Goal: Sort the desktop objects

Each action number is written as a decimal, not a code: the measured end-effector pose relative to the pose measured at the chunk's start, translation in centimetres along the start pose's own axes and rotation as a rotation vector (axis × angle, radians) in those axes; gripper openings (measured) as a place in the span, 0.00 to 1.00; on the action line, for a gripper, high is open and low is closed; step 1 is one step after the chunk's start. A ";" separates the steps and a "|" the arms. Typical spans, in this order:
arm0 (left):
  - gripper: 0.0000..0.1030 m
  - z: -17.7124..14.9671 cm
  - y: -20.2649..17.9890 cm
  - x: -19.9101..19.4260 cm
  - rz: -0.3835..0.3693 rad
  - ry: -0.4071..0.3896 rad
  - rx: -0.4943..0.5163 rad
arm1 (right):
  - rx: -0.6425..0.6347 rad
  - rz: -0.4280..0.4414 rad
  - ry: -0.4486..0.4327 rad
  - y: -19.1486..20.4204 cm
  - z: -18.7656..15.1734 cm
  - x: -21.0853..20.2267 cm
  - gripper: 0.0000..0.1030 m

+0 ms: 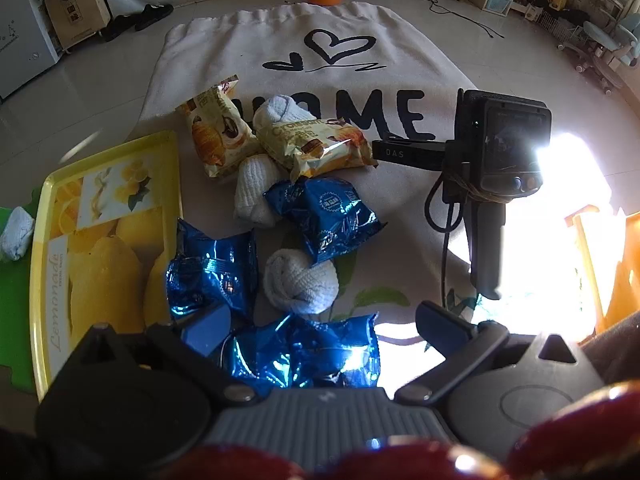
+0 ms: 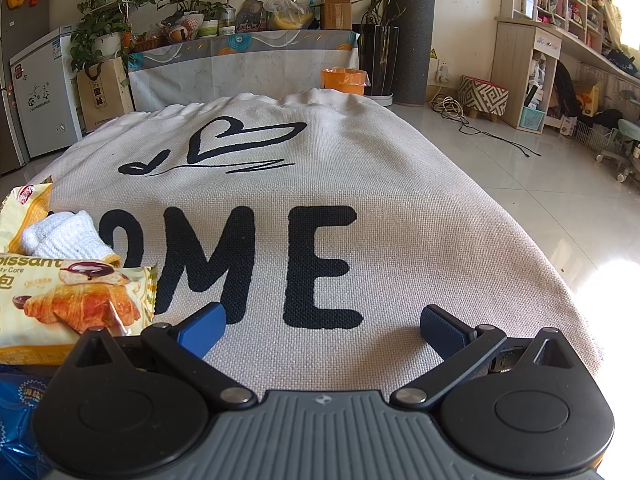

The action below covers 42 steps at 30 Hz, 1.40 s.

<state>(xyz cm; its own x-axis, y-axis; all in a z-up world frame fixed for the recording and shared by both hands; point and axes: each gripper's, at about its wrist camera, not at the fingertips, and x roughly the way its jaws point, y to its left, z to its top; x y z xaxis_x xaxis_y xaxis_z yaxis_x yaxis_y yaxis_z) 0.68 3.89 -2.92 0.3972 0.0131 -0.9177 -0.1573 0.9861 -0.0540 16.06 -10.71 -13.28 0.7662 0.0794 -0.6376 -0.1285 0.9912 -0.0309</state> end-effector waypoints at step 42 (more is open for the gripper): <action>0.99 2.4 6.2 7.0 0.085 0.075 -0.074 | 0.000 0.000 0.000 -0.2 0.0 0.0 1.00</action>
<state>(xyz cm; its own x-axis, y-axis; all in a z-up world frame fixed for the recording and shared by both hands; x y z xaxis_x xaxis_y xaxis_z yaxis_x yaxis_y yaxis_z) 4.65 10.52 -8.77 0.3113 0.0812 -0.9468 -0.2546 0.9671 -0.0008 16.08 -10.89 -13.22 0.7661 0.0796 -0.6377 -0.1285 0.9912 -0.0307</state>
